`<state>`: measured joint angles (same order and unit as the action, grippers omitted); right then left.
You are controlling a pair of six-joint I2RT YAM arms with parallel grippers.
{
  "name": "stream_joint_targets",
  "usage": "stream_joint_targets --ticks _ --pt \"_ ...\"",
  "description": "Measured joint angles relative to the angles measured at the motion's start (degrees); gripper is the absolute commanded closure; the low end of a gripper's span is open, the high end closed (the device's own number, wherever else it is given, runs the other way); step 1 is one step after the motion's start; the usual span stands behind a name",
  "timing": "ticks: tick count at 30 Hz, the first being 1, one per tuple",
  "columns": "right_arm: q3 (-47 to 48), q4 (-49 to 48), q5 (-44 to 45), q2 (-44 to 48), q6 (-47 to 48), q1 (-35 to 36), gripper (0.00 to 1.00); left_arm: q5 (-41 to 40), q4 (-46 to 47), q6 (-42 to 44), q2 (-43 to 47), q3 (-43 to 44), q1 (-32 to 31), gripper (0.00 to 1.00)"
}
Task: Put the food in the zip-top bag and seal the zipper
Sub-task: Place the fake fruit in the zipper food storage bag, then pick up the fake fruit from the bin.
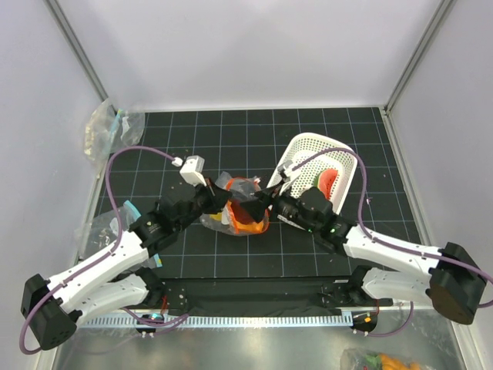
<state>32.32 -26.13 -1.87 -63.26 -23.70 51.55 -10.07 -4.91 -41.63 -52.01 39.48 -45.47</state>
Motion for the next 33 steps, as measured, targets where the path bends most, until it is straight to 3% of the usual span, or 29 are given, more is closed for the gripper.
stream_joint_targets --ticks 12,14,19,33 --pt "1.5 13.7 19.2 6.0 2.1 -0.3 0.29 -3.1 -3.1 0.0 -1.7 0.2 0.0 1.00" --pt "3.5 17.5 24.2 5.5 2.1 -1.0 0.23 -3.6 -3.1 0.0 -1.7 0.3 0.0 1.00" --pt "7.7 24.0 31.9 2.4 0.4 -7.4 0.06 -4.4 -3.4 0.1 -1.7 0.5 0.0 1.00" --pt "15.2 35.9 37.6 -13.3 -5.3 -19.7 0.00 -4.5 -3.6 0.1 -2.7 0.9 0.0 1.00"
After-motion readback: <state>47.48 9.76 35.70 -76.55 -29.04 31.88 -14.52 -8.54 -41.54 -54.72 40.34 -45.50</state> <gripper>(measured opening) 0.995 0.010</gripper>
